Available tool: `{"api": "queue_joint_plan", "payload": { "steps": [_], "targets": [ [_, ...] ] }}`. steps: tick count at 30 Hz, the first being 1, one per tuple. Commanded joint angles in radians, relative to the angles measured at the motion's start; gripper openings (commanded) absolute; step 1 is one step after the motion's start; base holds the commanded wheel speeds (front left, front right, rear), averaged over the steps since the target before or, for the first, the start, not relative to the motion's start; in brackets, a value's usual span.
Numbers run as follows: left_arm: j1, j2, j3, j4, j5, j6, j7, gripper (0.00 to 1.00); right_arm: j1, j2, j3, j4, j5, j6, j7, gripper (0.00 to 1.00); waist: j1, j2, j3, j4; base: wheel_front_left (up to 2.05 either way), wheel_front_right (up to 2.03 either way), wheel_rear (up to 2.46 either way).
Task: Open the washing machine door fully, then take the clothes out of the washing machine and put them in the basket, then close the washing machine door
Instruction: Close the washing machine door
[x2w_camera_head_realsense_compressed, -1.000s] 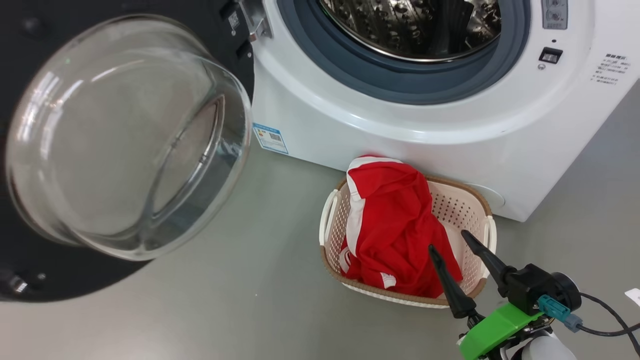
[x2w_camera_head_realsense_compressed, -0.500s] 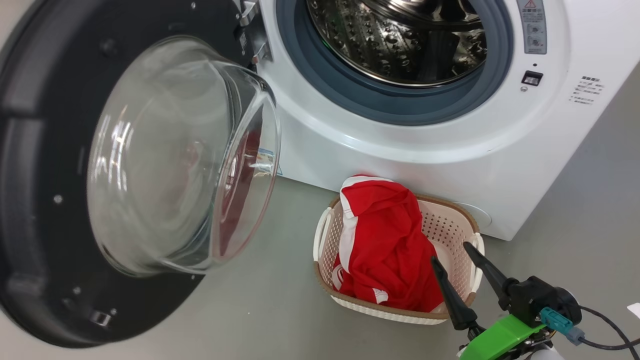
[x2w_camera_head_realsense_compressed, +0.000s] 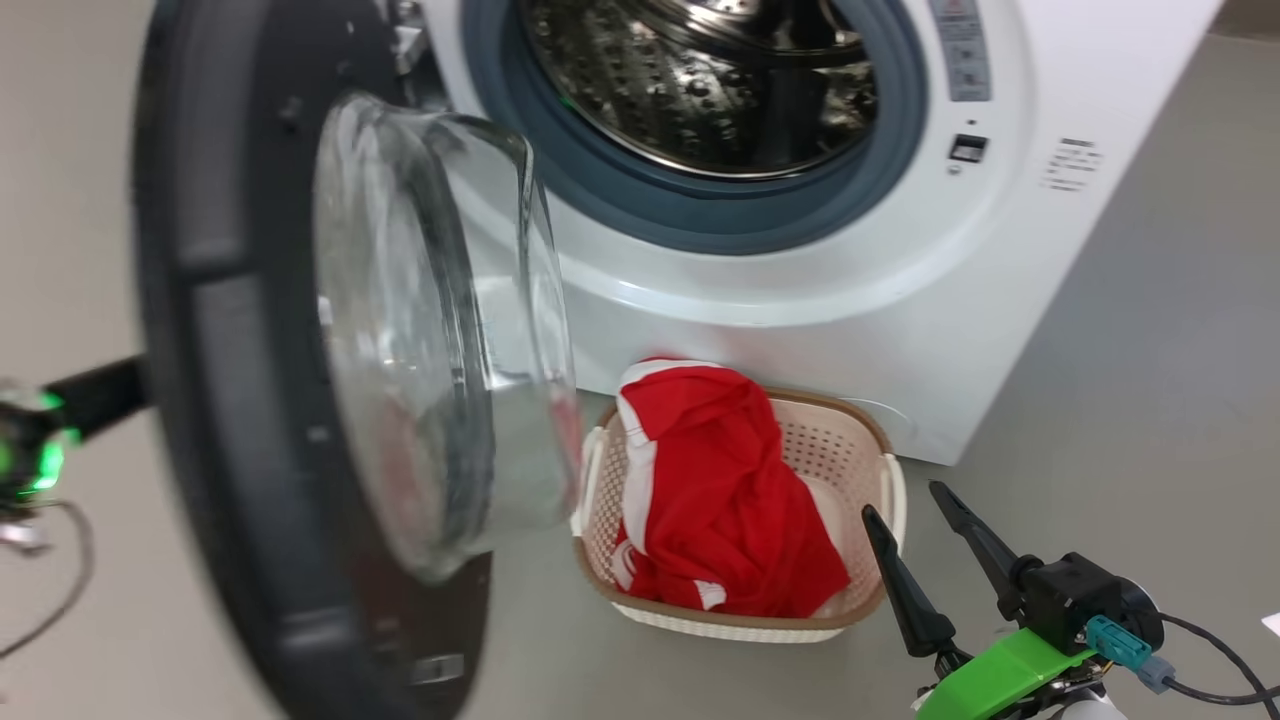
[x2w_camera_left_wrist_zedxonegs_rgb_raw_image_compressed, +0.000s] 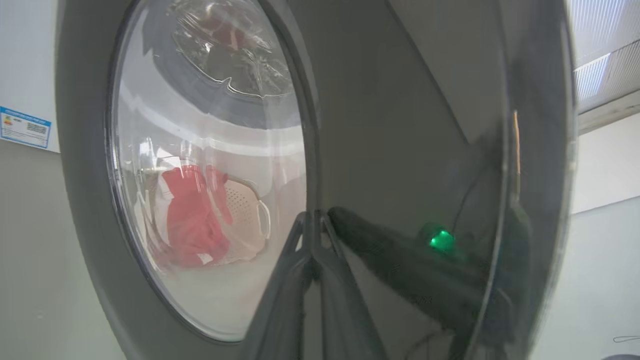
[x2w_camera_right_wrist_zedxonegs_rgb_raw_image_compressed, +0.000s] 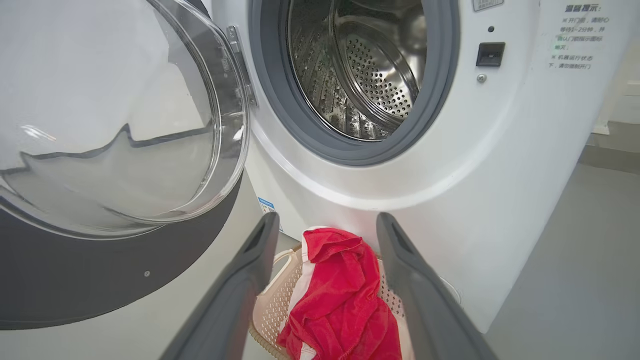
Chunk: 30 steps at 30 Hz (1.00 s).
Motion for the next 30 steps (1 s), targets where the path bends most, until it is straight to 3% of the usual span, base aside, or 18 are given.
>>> {"api": "queue_joint_plan", "payload": {
  "steps": [1,17,30],
  "targets": [
    [-0.028,0.019,0.021,-0.060,-0.003,-0.004,-0.006,0.00,-0.001,0.007,0.021,-0.028,0.003,0.002,-0.005,1.00,-0.0001,-0.0001,0.005,-0.037,0.00,0.00,0.00],
    [-0.143,-0.129,-0.049,-0.116,0.073,-0.004,-0.185,0.00,-0.039,0.040,0.000,-0.050,-0.010,0.002,-0.005,1.00,-0.0001,-0.0001,0.085,-0.207,0.00,0.00,0.00],
    [-0.278,-0.147,-0.059,-0.037,0.103,-0.004,-0.316,0.00,-0.089,0.065,-0.013,-0.072,-0.013,0.002,-0.005,1.00,-0.0001,-0.0001,0.179,-0.356,0.00,0.00,0.00]
  ]
}}
